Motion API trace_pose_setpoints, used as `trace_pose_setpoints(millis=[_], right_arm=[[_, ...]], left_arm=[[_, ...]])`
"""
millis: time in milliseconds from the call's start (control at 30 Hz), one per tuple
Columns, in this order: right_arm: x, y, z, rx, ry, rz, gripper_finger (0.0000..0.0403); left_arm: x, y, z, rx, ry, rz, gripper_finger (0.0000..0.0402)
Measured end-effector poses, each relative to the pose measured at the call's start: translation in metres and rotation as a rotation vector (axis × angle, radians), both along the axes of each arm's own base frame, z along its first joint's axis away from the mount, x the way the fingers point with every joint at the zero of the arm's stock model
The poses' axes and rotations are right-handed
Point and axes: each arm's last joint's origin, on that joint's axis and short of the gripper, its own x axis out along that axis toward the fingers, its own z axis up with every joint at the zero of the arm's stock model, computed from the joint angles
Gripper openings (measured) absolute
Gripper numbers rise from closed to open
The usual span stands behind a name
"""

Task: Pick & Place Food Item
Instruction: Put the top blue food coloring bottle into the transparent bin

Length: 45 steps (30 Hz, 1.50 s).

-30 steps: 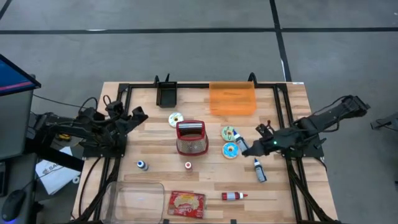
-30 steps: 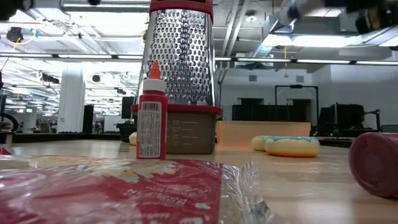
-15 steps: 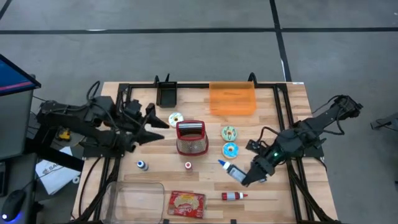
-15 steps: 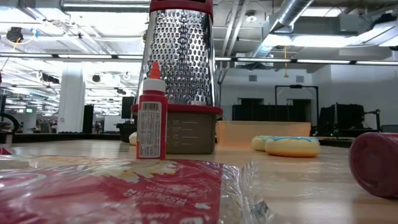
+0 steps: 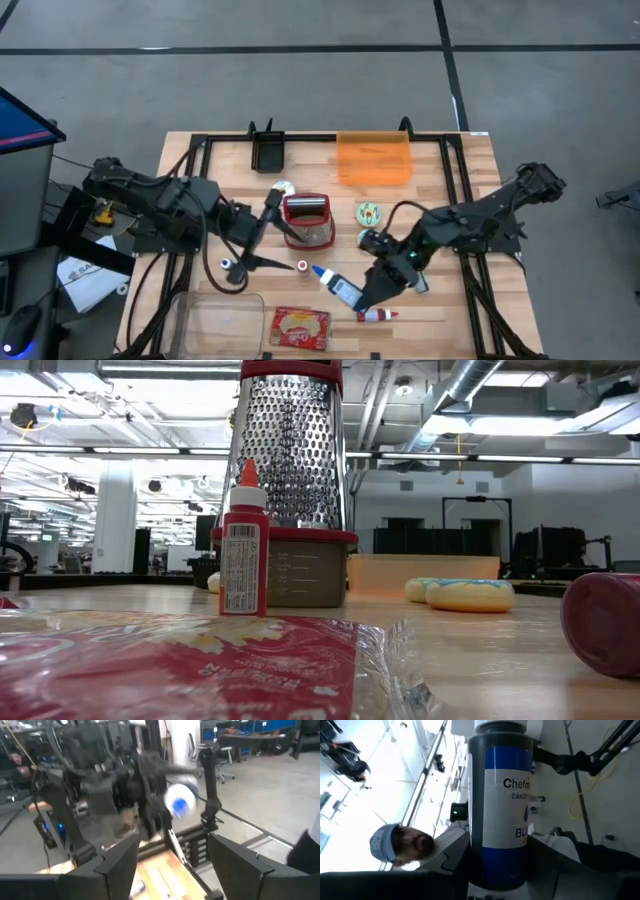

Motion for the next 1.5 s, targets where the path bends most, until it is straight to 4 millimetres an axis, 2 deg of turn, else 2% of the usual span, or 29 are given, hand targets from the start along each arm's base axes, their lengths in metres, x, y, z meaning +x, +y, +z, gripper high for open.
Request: trace_pose_setpoints(millis=[233,633,1033,1500], right_arm=[[0.019,-0.002,0.012,0.010,-0.040,0.035,0.0137],[0.039,-0.015,0.003,-0.014,-0.054,0.020,0.0137],[0.042,-0.015,0.003,-0.017,-0.093,0.016,0.0137],[0.047,-0.024,0.002,-0.033,-0.105,-0.016,0.0137]], left_arm=[[0.010,-0.010,0.006,0.016,-0.014,-0.070,0.0262],[0.011,-0.014,0.006,0.031,-0.039,-0.088,0.0263],[0.012,-0.011,0.006,0.024,-0.034,-0.075,0.0263],[0.012,-0.011,0.006,0.002,-0.022,-0.074,0.0234]])
